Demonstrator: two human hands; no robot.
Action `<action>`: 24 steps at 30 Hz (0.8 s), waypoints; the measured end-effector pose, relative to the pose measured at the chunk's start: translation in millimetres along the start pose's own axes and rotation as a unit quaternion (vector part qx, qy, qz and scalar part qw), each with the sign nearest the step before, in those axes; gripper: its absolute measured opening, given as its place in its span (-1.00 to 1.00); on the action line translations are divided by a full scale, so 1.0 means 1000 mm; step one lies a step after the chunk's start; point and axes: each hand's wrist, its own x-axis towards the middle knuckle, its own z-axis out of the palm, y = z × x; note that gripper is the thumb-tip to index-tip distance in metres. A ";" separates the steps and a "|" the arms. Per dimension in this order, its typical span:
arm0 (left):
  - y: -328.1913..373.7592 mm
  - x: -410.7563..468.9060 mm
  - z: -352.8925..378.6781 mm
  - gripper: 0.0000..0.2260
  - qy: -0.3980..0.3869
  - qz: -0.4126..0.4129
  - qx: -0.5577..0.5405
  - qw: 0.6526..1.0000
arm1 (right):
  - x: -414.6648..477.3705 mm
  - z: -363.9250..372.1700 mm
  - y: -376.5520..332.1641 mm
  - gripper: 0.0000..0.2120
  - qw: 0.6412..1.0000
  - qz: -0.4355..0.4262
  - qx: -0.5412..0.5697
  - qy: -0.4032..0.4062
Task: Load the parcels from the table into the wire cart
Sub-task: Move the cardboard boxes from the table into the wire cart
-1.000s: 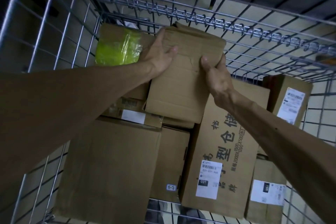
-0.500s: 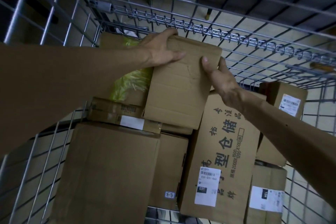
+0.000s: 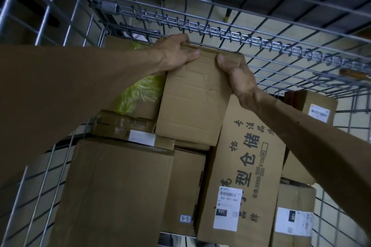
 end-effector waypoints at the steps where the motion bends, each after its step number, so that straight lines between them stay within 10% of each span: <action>1: 0.000 0.002 0.002 -0.55 0.001 -0.005 0.006 1.000 | 0.002 0.000 0.002 -0.38 1.000 -0.001 -0.004 0.007; 15: -0.020 -0.002 0.042 -0.33 0.054 0.006 -0.052 0.997 | 0.021 0.015 -0.001 -0.18 0.995 0.002 -0.092 0.029; 24: -0.058 -0.031 0.072 -0.48 0.080 0.101 0.221 0.967 | -0.019 0.055 0.047 -0.48 0.971 -0.092 -0.150 0.163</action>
